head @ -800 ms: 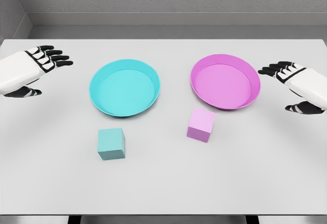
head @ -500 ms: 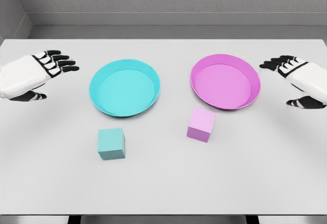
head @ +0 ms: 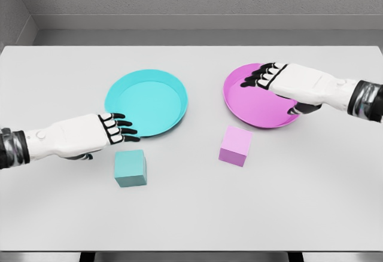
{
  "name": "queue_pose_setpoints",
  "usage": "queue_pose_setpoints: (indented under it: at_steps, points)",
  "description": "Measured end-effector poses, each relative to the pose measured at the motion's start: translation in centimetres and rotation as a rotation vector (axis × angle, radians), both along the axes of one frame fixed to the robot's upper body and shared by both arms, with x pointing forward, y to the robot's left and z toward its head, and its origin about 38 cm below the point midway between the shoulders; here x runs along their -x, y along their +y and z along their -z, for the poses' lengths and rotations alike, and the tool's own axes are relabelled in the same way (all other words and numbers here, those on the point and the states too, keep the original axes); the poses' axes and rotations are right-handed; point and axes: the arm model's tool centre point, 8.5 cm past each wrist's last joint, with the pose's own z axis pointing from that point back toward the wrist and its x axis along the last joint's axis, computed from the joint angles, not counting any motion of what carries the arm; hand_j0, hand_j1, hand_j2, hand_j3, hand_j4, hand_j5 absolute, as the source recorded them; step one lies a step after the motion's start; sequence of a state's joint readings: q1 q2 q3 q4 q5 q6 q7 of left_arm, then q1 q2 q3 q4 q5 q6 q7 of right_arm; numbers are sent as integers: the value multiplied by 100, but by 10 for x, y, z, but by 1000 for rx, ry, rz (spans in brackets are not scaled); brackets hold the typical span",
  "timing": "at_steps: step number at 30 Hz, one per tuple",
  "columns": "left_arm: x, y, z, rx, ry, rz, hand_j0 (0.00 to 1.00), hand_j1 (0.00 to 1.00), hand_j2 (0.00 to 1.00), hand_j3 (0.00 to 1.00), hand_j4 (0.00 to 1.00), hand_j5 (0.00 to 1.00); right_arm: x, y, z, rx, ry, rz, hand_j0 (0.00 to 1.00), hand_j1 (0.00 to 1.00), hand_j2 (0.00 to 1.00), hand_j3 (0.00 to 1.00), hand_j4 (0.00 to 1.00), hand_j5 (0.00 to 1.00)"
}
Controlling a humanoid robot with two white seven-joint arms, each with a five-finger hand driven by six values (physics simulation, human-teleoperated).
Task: Place the blocks in the corresponding plates according to their colors
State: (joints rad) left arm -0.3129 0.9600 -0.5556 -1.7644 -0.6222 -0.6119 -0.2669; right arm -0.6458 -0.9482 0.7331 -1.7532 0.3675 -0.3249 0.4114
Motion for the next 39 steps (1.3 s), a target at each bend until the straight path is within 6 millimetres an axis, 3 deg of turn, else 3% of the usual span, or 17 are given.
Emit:
queue_pose_setpoints:
  at_steps: [4,8,22,26,35,38,39]
  points:
    - [6,-17,14,7,40,35,100,100,100,100,100,100,-2,19,2,41,13,-53,100,100,100,100,100,100]
    - [8,-27,19,15,54,56,100,100,100,100,100,100,4,35,22,57,66,-96,100,100,100,100,100,100]
    - [9,-37,25,-24,73,88,100,100,100,100,100,100,19,54,55,85,151,-158,100,100,100,100,100,100]
    - [9,-41,25,-21,73,95,80,80,80,80,80,80,23,59,66,93,181,-171,100,100,100,100,100,100]
    - [7,-45,22,-16,68,103,55,55,55,55,55,55,25,63,74,98,200,-177,100,100,100,100,100,100]
    - [6,-44,21,-23,70,100,42,42,42,42,42,42,24,63,74,108,193,-178,64,64,64,64,64,64]
    - [6,-44,20,-24,72,98,39,39,39,39,39,39,24,63,74,114,186,-177,64,64,64,64,64,64]
